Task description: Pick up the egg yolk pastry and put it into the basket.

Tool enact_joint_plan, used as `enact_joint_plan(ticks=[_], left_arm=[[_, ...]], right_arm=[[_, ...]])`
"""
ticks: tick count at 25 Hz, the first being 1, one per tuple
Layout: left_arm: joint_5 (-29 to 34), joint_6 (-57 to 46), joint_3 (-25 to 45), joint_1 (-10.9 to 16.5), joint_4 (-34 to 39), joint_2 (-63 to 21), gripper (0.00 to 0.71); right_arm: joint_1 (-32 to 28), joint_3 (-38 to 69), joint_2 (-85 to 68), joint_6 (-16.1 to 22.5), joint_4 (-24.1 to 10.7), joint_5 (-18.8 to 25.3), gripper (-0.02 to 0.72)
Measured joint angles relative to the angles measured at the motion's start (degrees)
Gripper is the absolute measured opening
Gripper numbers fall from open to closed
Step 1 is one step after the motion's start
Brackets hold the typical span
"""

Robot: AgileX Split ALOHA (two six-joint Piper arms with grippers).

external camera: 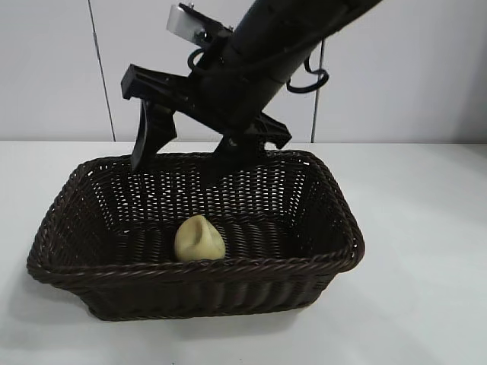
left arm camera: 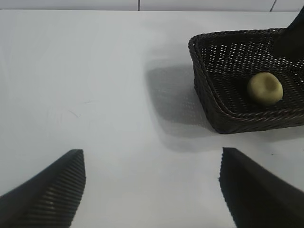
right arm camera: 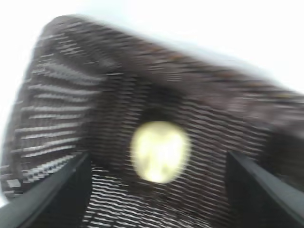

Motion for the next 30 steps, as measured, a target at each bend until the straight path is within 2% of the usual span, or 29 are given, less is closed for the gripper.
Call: enact_joint_plan(ticks=[4, 8, 12, 16, 24, 30], left_arm=[[0.0, 0.0, 0.0, 0.0, 0.0, 0.0, 0.568], [0.0, 0.0, 0.0, 0.0, 0.0, 0.0, 0.568], [0.0, 0.0, 0.0, 0.0, 0.0, 0.0, 0.568], [0.0, 0.0, 0.0, 0.0, 0.0, 0.0, 0.568], [0.0, 0.0, 0.0, 0.0, 0.0, 0.0, 0.568], [0.0, 0.0, 0.0, 0.0, 0.0, 0.0, 0.568]], right_arm=[[-1.0, -6.3, 0.0, 7.3, -11.0, 7.0, 0.559], [-4.3, -11.3, 0.0, 10.8, -17.8, 15.2, 0.559], [-9.3, -14.2, 0.0, 11.2, -19.7, 21.8, 0.559], [-14.6, -14.7, 0.0, 11.2, -21.8, 25.3, 0.559], [-26.6, -14.7, 0.0, 11.2, -29.7, 28.0, 0.559], [-32.4, -14.7, -0.2, 11.2, -30.0, 28.4, 0.559]])
